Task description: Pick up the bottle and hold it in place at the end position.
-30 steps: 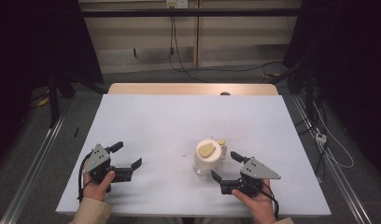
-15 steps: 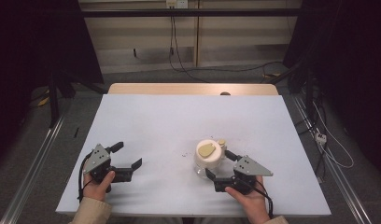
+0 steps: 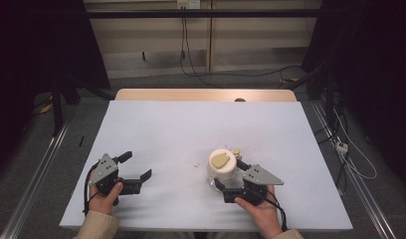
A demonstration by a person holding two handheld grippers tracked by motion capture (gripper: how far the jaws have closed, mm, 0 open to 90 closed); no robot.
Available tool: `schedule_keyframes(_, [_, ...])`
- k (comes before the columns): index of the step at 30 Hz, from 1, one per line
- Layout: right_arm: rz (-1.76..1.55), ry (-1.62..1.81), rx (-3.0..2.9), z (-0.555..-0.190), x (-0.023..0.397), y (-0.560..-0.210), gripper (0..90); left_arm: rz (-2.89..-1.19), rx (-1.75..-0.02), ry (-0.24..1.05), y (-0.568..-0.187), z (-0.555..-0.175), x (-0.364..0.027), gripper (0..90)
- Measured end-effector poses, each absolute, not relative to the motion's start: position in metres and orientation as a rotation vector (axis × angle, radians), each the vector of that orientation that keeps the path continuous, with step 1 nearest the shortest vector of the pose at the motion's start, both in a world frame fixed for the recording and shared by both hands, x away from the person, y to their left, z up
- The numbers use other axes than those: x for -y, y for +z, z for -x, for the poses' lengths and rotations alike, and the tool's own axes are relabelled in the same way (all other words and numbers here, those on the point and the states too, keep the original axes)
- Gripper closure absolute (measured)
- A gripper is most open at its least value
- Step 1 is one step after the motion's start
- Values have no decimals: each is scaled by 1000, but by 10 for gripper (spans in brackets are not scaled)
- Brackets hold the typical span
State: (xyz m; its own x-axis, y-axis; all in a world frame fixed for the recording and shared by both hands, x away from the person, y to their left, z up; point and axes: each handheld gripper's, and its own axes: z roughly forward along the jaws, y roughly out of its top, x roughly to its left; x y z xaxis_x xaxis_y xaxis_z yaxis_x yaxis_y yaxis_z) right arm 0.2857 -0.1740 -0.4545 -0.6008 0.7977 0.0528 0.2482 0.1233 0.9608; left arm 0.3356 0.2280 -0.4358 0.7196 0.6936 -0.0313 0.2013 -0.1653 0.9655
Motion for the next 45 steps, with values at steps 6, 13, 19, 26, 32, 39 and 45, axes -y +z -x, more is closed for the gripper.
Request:
schedule_keyframes(6, [-1016, 1492, -1921, -289, 171, -455, 49, -1722, -716, 508, -436, -336, -228, 41])
schedule_keyframes(13, [-1026, 1493, -1913, -292, 165, -456, 39, -1724, -716, 510, -436, -336, -228, 42])
schedule_keyframes(19, [-1053, 1494, -1896, -295, 161, -457, 32, -1728, -715, 511, -436, -337, -229, 41])
schedule_keyframes(26, [-1063, 1490, -1887, -299, 158, -457, 38, -1729, -718, 507, -437, -337, -229, 41])
schedule_keyframes(32, [-1072, 1469, -1880, -301, 154, -457, 38, -1732, -714, 504, -437, -337, -229, 41])
schedule_keyframes(39, [-1085, 1462, -1873, -303, 151, -458, 41, -1730, -714, 505, -437, -337, -229, 41])
schedule_keyframes(45, [-1107, 1462, -1864, -304, 149, -457, 49, -1727, -713, 500, -437, -337, -229, 41])
